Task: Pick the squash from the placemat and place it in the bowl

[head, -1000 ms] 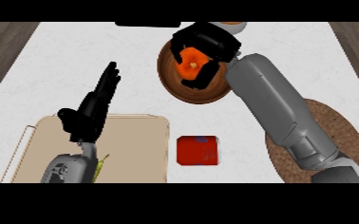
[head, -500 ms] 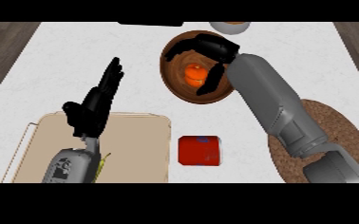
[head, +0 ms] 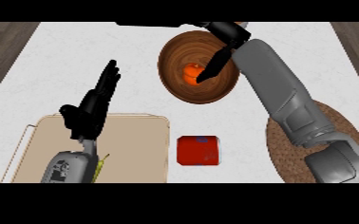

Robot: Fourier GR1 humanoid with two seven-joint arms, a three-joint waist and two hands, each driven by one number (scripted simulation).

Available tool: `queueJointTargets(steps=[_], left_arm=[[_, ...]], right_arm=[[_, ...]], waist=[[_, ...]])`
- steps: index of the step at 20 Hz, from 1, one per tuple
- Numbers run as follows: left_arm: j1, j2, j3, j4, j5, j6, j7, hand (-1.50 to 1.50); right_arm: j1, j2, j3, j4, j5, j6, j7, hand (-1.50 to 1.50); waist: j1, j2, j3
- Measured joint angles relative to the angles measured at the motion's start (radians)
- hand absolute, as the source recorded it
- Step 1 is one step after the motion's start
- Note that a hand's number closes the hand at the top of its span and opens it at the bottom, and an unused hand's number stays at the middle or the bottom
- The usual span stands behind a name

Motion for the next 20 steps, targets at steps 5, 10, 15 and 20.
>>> queueJointTargets(steps=[5,10,15,20], left_arm=[[-0.02,-0.008,-0.005,0.001,-0.003,0.002,0.012,0.0],[-0.008,-0.013,-0.013,-0.002,-0.006,-0.001,0.002,0.0],[-0.013,-0.015,-0.016,-0.012,-0.008,0.0,0.011,0.0],[-0.023,-0.017,-0.014,-0.004,-0.005,-0.004,0.008,0.0]], right_arm=[[-0.035,-0.059,-0.059,0.068,-0.053,0.079,0.043,-1.5],[-0.056,-0.135,-0.1,0.108,-0.101,0.179,0.109,-1.5],[-0.034,-0.18,-0.105,0.103,-0.121,0.242,0.136,-1.5],[-0.013,-0.214,-0.096,0.075,-0.133,0.287,0.159,-1.5]], waist=[[0.004,0.004,0.0],[0.013,0.007,0.0],[0.018,0.012,0.002],[0.023,0.016,0.002]])
